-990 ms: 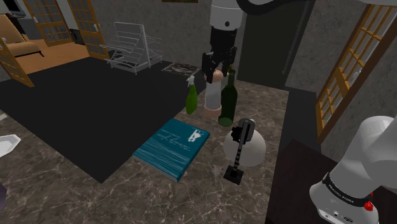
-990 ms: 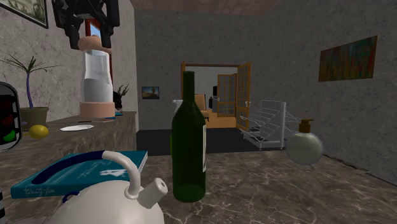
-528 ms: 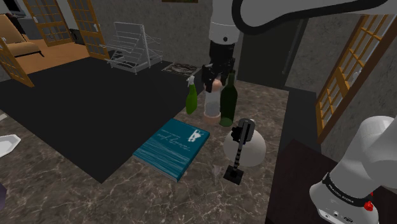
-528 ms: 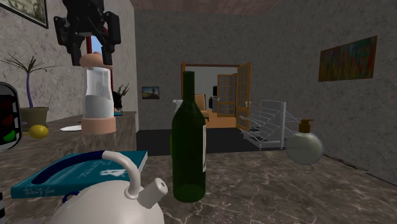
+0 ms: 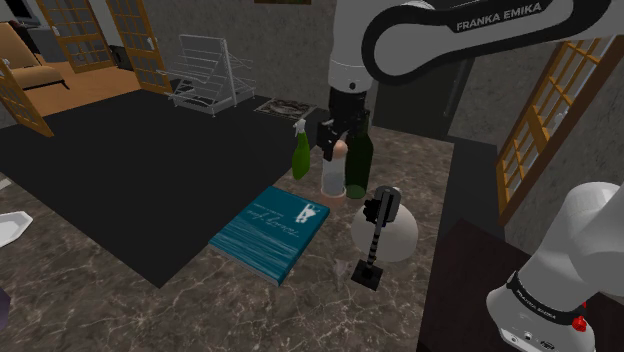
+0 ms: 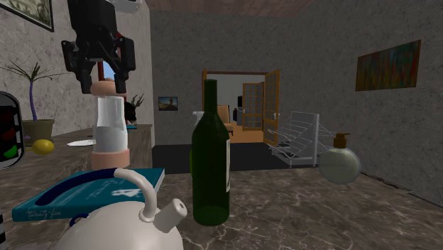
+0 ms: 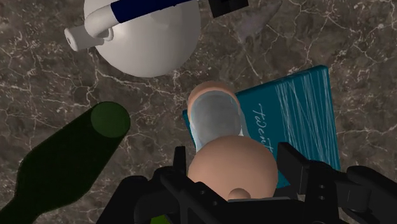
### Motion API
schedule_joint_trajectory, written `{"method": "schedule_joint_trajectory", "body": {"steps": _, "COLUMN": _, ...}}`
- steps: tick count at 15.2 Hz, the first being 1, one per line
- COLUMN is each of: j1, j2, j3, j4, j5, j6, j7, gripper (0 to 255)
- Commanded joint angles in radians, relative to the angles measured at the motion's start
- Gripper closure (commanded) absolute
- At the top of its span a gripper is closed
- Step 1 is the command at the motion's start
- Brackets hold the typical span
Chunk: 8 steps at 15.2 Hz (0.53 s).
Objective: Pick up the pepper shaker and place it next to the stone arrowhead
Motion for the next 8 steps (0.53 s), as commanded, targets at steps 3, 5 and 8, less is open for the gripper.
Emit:
{"method": "schedule_joint_trajectory", "body": {"steps": 3, "j1": 0.000, "j2": 0.007, "j3": 0.001, "j4": -0.047, "j5": -0.001, "j6": 0.054, "j7": 0.002, "gripper": 255}}
{"method": "schedule_joint_trajectory", "body": {"steps": 5, "j1": 0.000, "j2": 0.011, "j3": 0.002, "j4": -0.070, "j5": -0.002, "j6": 0.081, "j7": 0.004, "gripper": 255}}
{"method": "schedule_joint_trajectory", "body": {"steps": 8, "j1": 0.001, "j2": 0.019, "j3": 0.003, "j4": -0.102, "j5": -0.004, "j6": 0.121, "j7": 0.006, "gripper": 255}}
